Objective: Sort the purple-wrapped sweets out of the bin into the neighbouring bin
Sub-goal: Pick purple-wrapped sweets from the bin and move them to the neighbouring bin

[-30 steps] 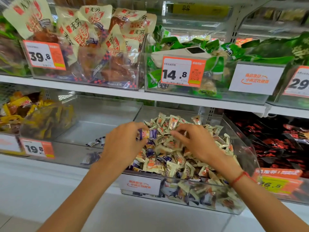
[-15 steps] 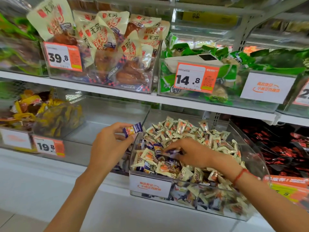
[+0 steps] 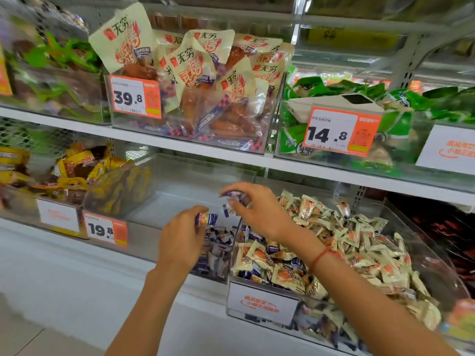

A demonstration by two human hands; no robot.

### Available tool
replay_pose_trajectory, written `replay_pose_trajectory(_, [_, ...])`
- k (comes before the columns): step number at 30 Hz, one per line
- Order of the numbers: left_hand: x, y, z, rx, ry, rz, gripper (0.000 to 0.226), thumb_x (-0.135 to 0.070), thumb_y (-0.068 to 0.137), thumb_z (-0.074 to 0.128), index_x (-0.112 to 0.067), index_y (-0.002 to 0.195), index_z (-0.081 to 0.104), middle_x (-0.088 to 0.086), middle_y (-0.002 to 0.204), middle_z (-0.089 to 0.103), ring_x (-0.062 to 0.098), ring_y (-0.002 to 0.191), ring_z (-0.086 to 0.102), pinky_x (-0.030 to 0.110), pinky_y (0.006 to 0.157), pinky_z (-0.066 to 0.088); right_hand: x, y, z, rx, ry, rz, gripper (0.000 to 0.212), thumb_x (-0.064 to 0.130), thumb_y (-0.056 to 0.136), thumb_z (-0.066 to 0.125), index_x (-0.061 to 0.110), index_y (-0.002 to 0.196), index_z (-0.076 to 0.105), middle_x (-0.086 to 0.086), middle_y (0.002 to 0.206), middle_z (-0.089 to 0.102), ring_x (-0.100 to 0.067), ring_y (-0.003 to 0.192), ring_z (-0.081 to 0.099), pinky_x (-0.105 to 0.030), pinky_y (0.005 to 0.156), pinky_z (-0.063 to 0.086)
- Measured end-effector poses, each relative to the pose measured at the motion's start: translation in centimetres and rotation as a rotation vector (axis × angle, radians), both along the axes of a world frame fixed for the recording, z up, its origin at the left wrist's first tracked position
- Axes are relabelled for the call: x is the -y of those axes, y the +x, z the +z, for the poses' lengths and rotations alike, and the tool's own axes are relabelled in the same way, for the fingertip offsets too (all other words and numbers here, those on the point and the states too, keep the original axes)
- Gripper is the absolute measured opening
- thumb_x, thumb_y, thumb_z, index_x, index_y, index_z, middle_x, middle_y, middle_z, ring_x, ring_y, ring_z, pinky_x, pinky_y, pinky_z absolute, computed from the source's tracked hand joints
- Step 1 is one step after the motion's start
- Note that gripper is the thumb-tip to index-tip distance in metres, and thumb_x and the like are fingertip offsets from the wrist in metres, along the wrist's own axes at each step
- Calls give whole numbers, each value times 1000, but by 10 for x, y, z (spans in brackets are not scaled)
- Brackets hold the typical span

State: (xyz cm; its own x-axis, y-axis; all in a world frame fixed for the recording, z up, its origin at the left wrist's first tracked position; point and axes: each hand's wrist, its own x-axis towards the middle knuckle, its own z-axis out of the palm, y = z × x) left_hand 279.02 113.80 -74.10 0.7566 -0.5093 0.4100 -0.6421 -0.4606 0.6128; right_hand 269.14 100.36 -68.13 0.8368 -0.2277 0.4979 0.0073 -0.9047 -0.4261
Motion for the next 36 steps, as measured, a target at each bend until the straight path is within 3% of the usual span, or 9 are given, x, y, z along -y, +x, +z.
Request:
replay_pose_trajectory(2, [2, -1, -3, 47, 92, -12, 38, -19, 94, 56, -32, 130, 54, 0, 113, 68, 23, 100, 65, 37, 82, 51, 5, 19, -2, -219, -176, -16, 28, 17, 98, 53, 24, 123, 64, 1, 118, 67, -13, 90, 61, -31, 74, 47])
replay_pose_trajectory(5, [-1, 0, -1, 35, 90, -35, 48, -19, 94, 57, -30, 139, 45, -7, 124, 63, 19, 108, 62, 38, 90, 50, 15, 18, 4, -426, -112, 12, 35, 22, 100, 48, 27, 135, 55, 0, 133, 59, -8, 90, 57, -32, 87, 45])
replay_pose_trajectory(8, [-3, -5, 9, 43, -23, -71, 44, -18, 93, 56, -30, 135, 48, -12, 125, 60, 12, 109, 59, 33, 89, 49, 25, -6, 5, -106, -78, -111, 29, 16, 98, 50, 27, 120, 65, 4, 122, 64, -16, 108, 56, -35, 93, 46])
replay_pose_trajectory(10, [-1, -18, 18, 64, -90, -170, 37, -26, 94, 55, -35, 129, 52, -17, 120, 59, 2, 103, 55, 22, 83, 44, 32, -21, -7, 79, -44, -187, 24, 15, 95, 54, 27, 107, 70, 8, 105, 68, -13, 97, 62, -36, 86, 52])
replay_pose_trajectory(15, [10, -43, 16, 197, 10, -377, 29, -35, 97, 47, -38, 126, 54, -23, 131, 42, 0, 107, 54, 14, 80, 40, 41, -25, -43, -404, 50, -78, 26, 37, 95, 55, 29, 119, 60, 5, 126, 61, -16, 112, 57, -42, 99, 45])
replay_pose_trajectory(20, [14, -46, 13, 204, 4, -359, 30, -27, 97, 48, -37, 125, 54, -23, 128, 40, 1, 102, 55, 12, 75, 41, 37, -29, -41, -358, -312, -129, 45, 18, 89, 60, 27, 132, 51, -4, 121, 63, -26, 112, 53, -31, 84, 45])
replay_pose_trajectory(26, [13, -53, 23, 214, -60, -268, 31, -20, 91, 59, -36, 118, 59, -23, 117, 56, 2, 103, 56, 10, 75, 33, 47, -38, -24, -335, -329, -141, 17, 28, 90, 64, 24, 106, 66, 3, 103, 68, -17, 94, 62, -35, 81, 52])
replay_pose_trajectory(31, [21, -64, 26, 296, -67, -320, 30, -14, 87, 64, -34, 110, 66, -23, 107, 60, -8, 97, 45, 8, 85, 35, 67, -89, -20, -251, -212, -262, 10, 23, 92, 62, 24, 97, 71, 12, 103, 67, 0, 91, 58, -3, 78, 41])
replay_pose_trajectory(36, [40, -82, 35, 284, -51, -378, 36, -11, 93, 55, -35, 118, 62, -21, 116, 60, -1, 102, 55, 15, 89, 42, 72, -121, -33, -169, -135, -340, 13, 26, 94, 59, 24, 102, 69, 13, 103, 67, 1, 88, 61, 0, 67, 38])
